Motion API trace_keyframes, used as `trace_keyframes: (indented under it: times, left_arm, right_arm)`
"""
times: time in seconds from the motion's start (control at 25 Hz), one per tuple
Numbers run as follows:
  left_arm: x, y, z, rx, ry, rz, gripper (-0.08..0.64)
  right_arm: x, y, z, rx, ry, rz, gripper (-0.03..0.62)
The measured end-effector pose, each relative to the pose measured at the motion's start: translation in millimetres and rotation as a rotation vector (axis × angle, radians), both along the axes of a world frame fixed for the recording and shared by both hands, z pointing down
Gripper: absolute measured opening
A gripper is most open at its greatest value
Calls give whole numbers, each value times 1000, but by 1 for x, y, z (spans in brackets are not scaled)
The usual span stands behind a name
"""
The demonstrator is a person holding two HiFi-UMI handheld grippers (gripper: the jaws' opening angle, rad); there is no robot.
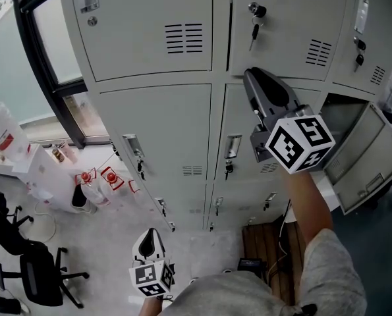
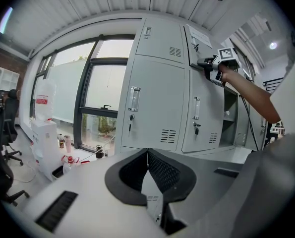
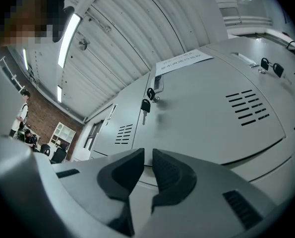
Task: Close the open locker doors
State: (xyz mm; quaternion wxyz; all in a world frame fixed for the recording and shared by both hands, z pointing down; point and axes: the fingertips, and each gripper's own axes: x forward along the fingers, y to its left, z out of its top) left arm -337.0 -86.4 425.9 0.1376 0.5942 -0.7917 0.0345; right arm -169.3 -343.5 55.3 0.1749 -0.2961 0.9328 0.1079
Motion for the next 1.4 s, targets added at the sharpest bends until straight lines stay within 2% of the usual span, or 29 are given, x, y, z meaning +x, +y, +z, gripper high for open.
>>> trace_keyframes:
  times: [0.4,0.68,0.84,1.04,1.2,1.4]
  left_arm:
    - [4,3,-1,0,4,25,11]
    - [15,-2,-1,0,8,68,11]
    - [27,-6,1,-13,4,119,11]
    - [49,-23,-4,2,12,204,10]
    - [67,-32,-2,6,10,276,10]
    - [90,-31,1,3,8,367,11]
  right_arm:
    - [-1,2,11,5,60,41,66]
    - [15,11,26,-8,90,67,67]
    - [31,26,56,-4,156,106,66]
    - [61,52,116,16,290,138,66]
    - [92,75,182,-79,346,167,54]
    - [134,111,244,-215,316,229,38]
